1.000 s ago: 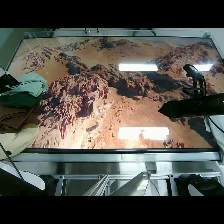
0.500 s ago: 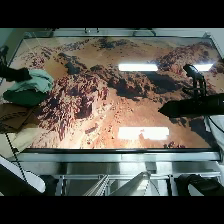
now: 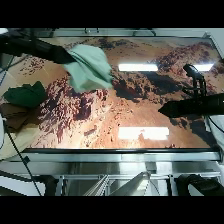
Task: Fold the shirts.
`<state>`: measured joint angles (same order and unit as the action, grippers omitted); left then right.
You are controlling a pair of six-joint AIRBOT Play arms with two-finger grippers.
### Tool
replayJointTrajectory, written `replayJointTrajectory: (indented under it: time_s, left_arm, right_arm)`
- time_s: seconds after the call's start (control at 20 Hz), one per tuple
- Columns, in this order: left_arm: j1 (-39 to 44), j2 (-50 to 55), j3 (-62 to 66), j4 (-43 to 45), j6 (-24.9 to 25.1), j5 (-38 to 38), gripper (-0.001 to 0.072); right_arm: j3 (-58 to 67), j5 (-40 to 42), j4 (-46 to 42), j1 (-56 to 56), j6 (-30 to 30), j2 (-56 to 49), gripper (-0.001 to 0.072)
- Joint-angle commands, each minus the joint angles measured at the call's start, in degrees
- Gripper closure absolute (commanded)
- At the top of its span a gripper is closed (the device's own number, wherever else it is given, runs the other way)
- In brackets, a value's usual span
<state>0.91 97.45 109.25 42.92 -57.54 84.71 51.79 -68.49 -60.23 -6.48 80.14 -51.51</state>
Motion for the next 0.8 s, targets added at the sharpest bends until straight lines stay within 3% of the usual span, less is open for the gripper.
replayJointTrajectory:
  time_s: [0.0, 0.2, 0.25, 0.3, 0.35, 0.45, 0.5, 0.55, 0.6, 0.65, 0.75]
  left_arm:
    - [10.84, -1.79, -8.63, -1.36, -0.42, 0.11, 0.0683]
    - [18.67, -1.79, -18.23, -1.33, -0.61, -5.27, 0.0686]
    - [19.61, -1.79, -19.63, -1.09, -1.25, -5.22, 0.0425]
    - [19.85, -1.79, -19.80, -0.28, -3.19, -4.94, 0.0065]
    - [19.02, -1.79, -18.69, -0.59, -5.95, -3.13, -0.0007]
    - [15.50, -1.81, -13.60, -0.48, -9.33, 3.23, -0.0006]
    - [13.18, -1.81, -11.26, -0.48, -11.30, 6.29, -0.0006]
    - [10.45, -1.81, -9.62, -0.48, -13.94, 9.53, -0.0006]
    - [8.35, -1.86, -9.53, -0.46, -16.02, 12.87, -0.0006]
    - [6.93, -2.36, -11.39, -0.48, -17.46, 15.02, -0.0006]
    - [6.10, -5.84, -21.33, -0.55, -16.76, 12.44, -0.0006]
  right_arm:
    - [-0.02, -0.04, 0.04, -0.04, 0.02, 0.02, 0.0693]
    - [-0.02, -0.48, 0.02, -0.04, 0.00, 0.02, 0.0693]
    - [-0.02, -1.25, 0.02, -0.04, 0.00, 0.02, 0.0693]
    - [-0.02, -1.60, 0.02, -0.04, 0.02, 0.02, 0.0691]
    - [-0.02, -2.21, 0.04, -0.04, 0.04, 0.02, 0.0690]
    - [-0.02, -3.50, 0.79, -0.04, 0.00, 0.02, 0.0684]
    - [-0.02, -3.82, 1.75, -0.04, -0.09, -0.04, 0.0648]
    - [-0.02, -4.00, 3.23, -0.07, -1.05, -0.31, 0.0368]
    - [-0.07, -4.00, 4.76, -0.11, -2.45, -0.83, 0.0164]
    - [-0.20, -3.98, 5.57, -0.17, -3.15, -1.66, 0.0189]
    - [-0.70, -3.89, 5.95, -1.31, -3.52, -4.46, 0.0204]
